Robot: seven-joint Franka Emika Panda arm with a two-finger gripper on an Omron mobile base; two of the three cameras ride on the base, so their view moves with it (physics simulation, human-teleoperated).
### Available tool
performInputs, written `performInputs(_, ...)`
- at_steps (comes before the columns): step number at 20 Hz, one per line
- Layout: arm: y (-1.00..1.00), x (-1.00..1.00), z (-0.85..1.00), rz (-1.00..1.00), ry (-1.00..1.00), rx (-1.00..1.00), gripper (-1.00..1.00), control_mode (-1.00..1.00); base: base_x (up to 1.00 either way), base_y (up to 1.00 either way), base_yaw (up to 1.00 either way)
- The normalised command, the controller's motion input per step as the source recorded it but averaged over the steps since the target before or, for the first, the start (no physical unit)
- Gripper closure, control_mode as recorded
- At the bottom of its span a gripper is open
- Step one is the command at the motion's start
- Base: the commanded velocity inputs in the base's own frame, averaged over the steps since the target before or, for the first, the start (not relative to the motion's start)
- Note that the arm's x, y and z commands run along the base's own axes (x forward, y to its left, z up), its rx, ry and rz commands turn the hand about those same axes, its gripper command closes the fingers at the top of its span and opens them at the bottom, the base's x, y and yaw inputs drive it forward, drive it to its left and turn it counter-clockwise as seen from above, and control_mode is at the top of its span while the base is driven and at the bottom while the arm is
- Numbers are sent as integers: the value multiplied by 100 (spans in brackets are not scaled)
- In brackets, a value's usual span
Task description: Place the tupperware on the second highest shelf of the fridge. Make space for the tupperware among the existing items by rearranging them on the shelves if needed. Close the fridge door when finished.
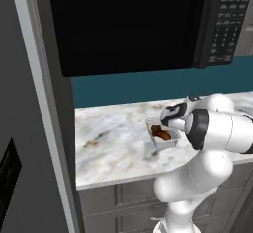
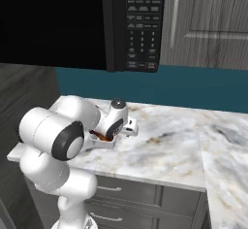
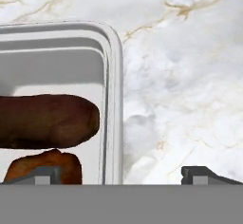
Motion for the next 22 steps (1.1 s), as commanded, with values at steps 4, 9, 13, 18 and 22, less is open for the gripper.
performInputs(4, 0, 16, -17, 0, 0, 0, 100, -100, 0, 0, 0)
performInputs(9, 0, 2, -12, 0, 0, 0, 100, -100, 0, 0, 0)
performInputs(13, 0, 0, 0, 0, 1, 0, 100, -100, 0, 0, 0)
performInputs(18, -1, -17, 2, 0, 4, 0, 100, -100, 0, 0, 0)
performInputs(22, 0, -62, 53, -5, -10, 0, 100, -100, 0, 0, 0)
